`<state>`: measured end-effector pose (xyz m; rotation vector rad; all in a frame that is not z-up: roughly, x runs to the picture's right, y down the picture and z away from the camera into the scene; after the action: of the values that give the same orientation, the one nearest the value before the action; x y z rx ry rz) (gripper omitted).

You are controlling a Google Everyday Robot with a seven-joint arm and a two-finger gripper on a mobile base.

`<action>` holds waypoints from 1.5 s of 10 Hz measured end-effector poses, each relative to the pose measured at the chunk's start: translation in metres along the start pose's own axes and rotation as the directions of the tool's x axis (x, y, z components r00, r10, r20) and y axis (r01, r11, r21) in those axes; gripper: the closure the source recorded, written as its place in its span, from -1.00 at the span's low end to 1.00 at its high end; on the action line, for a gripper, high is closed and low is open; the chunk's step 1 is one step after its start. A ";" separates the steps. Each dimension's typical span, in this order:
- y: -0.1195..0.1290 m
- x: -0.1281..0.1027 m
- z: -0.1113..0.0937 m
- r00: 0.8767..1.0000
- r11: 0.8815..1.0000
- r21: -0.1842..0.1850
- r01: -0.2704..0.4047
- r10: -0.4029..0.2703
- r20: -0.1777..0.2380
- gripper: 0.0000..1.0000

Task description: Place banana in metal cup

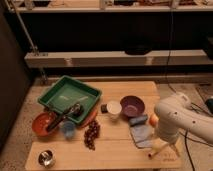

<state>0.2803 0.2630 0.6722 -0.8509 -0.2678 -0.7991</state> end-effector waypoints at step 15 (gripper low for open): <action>-0.003 0.051 0.057 0.995 0.985 0.171 0.011 0.006 -0.099 -0.60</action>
<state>0.3186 0.2782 0.7362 -0.6476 -0.2458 -0.8056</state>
